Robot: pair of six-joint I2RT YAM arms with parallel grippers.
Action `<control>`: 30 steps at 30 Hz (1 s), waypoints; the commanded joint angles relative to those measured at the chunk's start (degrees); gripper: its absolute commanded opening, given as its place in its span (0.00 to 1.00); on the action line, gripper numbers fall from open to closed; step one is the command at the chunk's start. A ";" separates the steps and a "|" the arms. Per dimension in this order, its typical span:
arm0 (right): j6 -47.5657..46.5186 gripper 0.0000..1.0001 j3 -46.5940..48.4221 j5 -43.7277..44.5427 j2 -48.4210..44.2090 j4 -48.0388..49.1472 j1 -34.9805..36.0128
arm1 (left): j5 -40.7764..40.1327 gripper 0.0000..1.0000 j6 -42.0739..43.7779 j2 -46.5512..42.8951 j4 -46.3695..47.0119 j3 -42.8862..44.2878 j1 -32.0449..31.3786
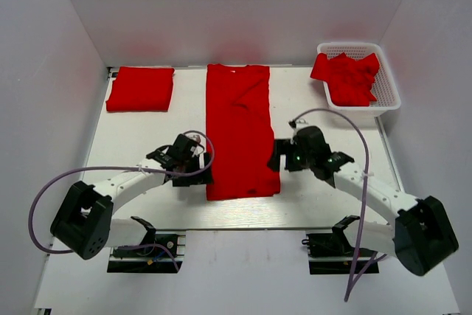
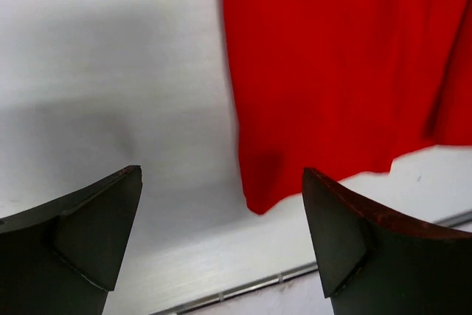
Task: Fold and stack the t-shirts
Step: Grab the bottom of the folded rectangular tshirt with both arms
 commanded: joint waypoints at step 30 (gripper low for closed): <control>10.55 0.00 -16.20 -12.79 1.25 2.47 1.30 | 6.33 0.00 -6.09 3.64 6.21 -9.19 -10.22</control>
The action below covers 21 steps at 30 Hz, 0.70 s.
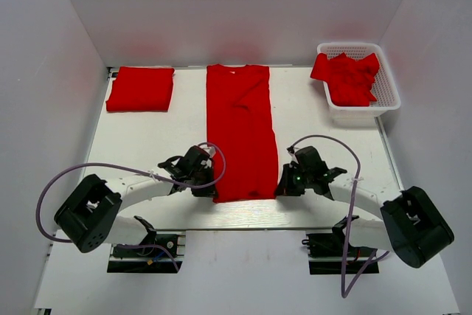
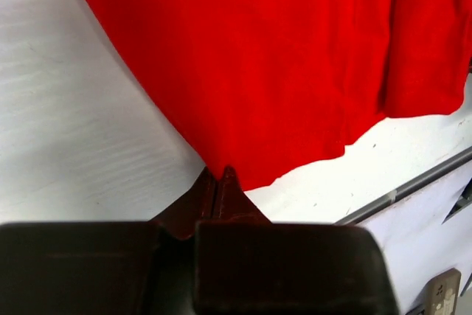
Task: Fold and stack the t-shirts
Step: Grab the bottom of the folded rectangular tshirt with both arms
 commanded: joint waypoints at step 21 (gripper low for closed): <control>-4.36 0.00 5.44 2.78 -6.12 -6.63 1.44 | -3.94 0.00 3.85 -4.27 -13.45 11.76 -0.32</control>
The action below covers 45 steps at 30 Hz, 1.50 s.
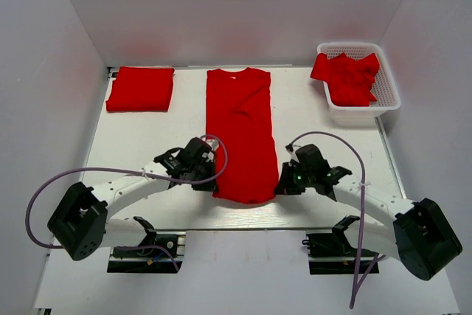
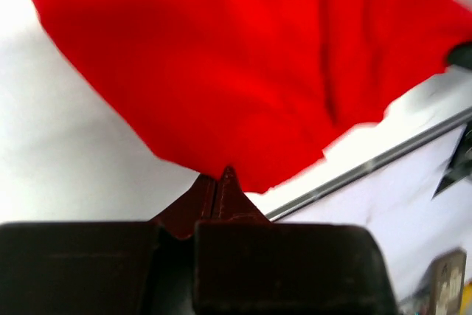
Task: Fold and stack the t-shirts
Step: Grab the bottom of the folded rectangular tshirt with both arms, then fold the folded rectangular tshirt in 1/3 of the way
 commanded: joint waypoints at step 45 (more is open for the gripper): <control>-18.23 0.00 54.39 13.29 41.91 -2.00 -9.41 | -3.53 0.00 14.04 33.29 8.42 39.65 19.04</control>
